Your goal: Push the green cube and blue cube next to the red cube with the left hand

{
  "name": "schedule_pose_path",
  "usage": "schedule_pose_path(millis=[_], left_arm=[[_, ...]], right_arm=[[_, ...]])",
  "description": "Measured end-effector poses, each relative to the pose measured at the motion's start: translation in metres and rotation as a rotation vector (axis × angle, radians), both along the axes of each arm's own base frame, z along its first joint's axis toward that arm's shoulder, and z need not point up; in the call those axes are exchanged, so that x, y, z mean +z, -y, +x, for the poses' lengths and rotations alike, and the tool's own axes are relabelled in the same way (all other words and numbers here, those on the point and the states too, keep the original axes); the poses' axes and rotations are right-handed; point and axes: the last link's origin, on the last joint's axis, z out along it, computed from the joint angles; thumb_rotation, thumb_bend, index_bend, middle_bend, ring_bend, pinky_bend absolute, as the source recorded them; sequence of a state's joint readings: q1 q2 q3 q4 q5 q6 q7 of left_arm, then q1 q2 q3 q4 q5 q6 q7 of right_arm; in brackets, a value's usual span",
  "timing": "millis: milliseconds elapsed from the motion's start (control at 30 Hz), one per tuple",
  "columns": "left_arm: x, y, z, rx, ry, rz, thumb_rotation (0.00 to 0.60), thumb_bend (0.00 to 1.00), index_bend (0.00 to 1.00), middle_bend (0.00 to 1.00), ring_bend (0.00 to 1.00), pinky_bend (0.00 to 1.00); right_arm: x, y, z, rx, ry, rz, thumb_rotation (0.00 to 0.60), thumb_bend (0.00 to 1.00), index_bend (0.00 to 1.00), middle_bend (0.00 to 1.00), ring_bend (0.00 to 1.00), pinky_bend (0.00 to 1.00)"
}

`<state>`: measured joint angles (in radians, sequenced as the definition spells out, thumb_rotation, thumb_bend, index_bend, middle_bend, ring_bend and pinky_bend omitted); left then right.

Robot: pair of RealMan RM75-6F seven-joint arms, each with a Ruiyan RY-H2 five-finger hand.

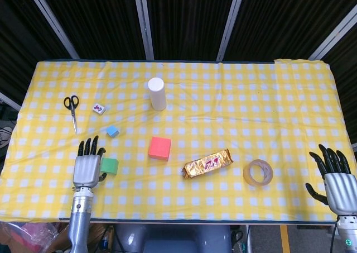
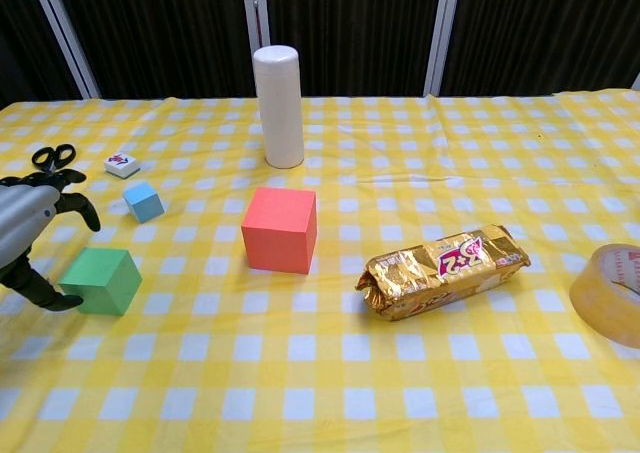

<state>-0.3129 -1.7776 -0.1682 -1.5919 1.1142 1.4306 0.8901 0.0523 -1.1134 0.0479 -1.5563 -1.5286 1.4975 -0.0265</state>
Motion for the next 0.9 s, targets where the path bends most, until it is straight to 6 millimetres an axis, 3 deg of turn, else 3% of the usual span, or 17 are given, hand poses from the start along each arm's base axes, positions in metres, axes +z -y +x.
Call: schedule_pose_path(millis=[233, 600, 900], left_arm=[[-0.004, -0.008, 0.000, 0.000, -0.015, -0.013, 0.600, 0.19, 0.32, 0.00, 0.00, 0.00], [-0.013, -0.009, 0.020, -0.056, -0.027, -0.044, 0.600, 0.21, 0.34, 0.00, 0.00, 0.00], [-0.013, -0.006, 0.016, -0.036, -0.040, -0.034, 0.600, 0.22, 0.34, 0.00, 0.00, 0.00]], right_arm=[[-0.002, 0.001, 0.001, -0.001, -0.004, 0.004, 0.600, 0.32, 0.16, 0.00, 0.00, 0.00], [-0.003, 0.002, 0.002, 0.007, -0.011, 0.008, 0.600, 0.32, 0.16, 0.00, 0.00, 0.00], [-0.001, 0.001, 0.003, 0.012, -0.006, 0.003, 0.600, 0.32, 0.16, 0.00, 0.00, 0.00]])
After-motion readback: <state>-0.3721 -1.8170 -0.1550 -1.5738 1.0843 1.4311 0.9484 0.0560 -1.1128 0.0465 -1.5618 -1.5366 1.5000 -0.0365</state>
